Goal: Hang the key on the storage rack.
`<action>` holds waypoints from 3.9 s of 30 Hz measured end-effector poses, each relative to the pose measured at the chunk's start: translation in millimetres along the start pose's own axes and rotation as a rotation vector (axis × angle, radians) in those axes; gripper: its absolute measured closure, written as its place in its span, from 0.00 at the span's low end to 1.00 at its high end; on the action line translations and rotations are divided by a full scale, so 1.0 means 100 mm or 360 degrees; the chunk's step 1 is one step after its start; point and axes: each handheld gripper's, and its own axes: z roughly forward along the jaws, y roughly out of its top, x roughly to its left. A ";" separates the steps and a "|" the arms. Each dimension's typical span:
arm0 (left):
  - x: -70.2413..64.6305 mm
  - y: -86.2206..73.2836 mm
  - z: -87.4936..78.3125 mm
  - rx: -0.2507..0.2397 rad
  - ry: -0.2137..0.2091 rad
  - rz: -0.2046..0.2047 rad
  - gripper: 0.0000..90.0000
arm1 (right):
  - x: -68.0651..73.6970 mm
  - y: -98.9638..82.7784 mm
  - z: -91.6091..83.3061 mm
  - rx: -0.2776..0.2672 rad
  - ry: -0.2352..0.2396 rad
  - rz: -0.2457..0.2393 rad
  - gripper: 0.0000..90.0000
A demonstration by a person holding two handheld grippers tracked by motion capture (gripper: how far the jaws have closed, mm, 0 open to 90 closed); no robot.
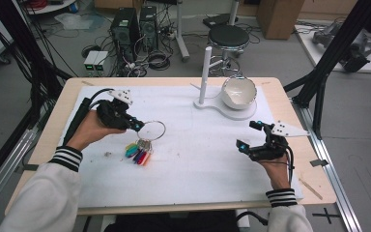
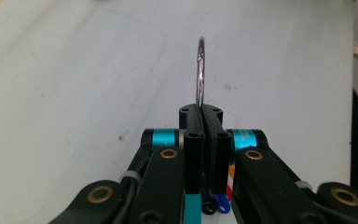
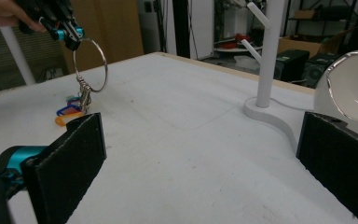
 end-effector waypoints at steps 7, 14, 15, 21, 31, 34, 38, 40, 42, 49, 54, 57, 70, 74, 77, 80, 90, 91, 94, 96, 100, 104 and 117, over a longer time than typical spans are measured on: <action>-0.03 0.02 0.04 -0.0148 -0.0049 0.0003 0.97 | 0.01 0.18 0.12 0.0087 0.0085 -0.0040 0.01; -0.05 0.06 0.08 -0.0264 -0.0109 0.0021 0.97 | 0.03 0.35 0.26 0.0136 0.0168 -0.0113 0.01; -0.05 0.07 0.09 -0.0277 -0.0120 0.0024 0.97 | 0.04 0.37 0.28 0.0134 0.0193 -0.0112 0.01; -0.05 0.10 0.13 -0.0384 -0.0194 0.0032 0.97 | 0.04 0.48 0.48 0.0219 0.0269 -0.0130 0.01; -0.11 0.18 0.21 -0.0461 -0.0257 0.0086 0.97 | 0.14 0.69 0.77 0.0262 0.0438 -0.0211 0.01; -0.13 0.19 0.25 -0.0469 -0.0269 0.0091 0.97 | 0.18 0.74 0.86 0.0266 0.0504 -0.0226 0.01; -0.15 0.21 0.27 -0.0466 -0.0280 0.0121 0.97 | 0.20 0.77 0.97 0.0281 0.0532 -0.0248 0.01; -0.17 0.22 0.28 -0.0469 -0.0284 0.0133 0.97 | 0.23 0.78 1.02 0.0319 0.0593 -0.0242 0.01; -0.18 0.22 0.28 -0.0468 -0.0287 0.0144 0.97 | 0.25 0.79 1.07 0.0325 0.0609 -0.0245 0.01; -0.19 0.23 0.29 -0.0475 -0.0305 0.0165 0.97 | 0.31 0.79 1.21 0.0352 0.0682 -0.0293 0.07; -0.20 0.24 0.32 -0.0462 -0.0319 0.0174 0.97 | 0.32 0.79 1.24 0.0371 0.0719 -0.0287 0.21; -0.21 0.24 0.34 -0.0462 -0.0326 0.0176 0.97 | 0.32 0.79 1.25 0.0364 0.0729 -0.0289 0.32; -0.21 0.25 0.35 -0.0458 -0.0324 0.0183 0.97 | 0.33 0.79 1.26 0.0373 0.0803 -0.0295 0.72; -0.21 0.24 0.33 -0.0458 -0.0321 0.0179 0.97 | 0.35 0.80 1.26 0.0346 0.0805 -0.0336 0.88; -0.20 0.24 0.33 -0.0452 -0.0323 0.0199 0.97 | 0.36 0.80 1.27 0.0355 0.0806 -0.0360 0.93; -0.21 0.24 0.33 -0.0460 -0.0323 0.0184 0.97 | 0.36 0.80 1.27 0.0375 0.0803 -0.0373 0.96; -0.20 0.23 0.34 -0.0473 -0.0285 0.0254 0.96 | 0.39 0.83 1.24 0.0397 0.0766 -0.0357 0.98; -0.20 0.23 0.35 -0.0476 -0.0278 0.0253 0.96 | 0.39 0.83 1.24 0.0397 0.0766 -0.0357 0.98; -0.21 0.22 0.34 -0.0477 -0.0214 0.0300 0.83 | 0.38 0.84 1.23 0.0436 0.0734 -0.0335 0.98; -0.21 0.17 0.34 -0.0528 -0.0177 0.0300 0.80 | 0.35 0.85 1.21 0.0451 0.0704 -0.0322 0.98; -0.18 0.06 0.31 -0.0538 -0.0094 0.0291 0.66 | 0.30 0.86 1.17 0.0437 0.0672 -0.0298 0.98; -0.13 -0.10 0.25 -0.0561 -0.0005 0.0263 0.45 | 0.18 0.89 1.08 0.0381 0.0586 -0.0278 0.98; -0.03 -0.74 0.07 -0.0668 0.0315 -0.0018 0.06 | -0.23 0.95 0.91 0.0247 0.0364 -0.0111 0.98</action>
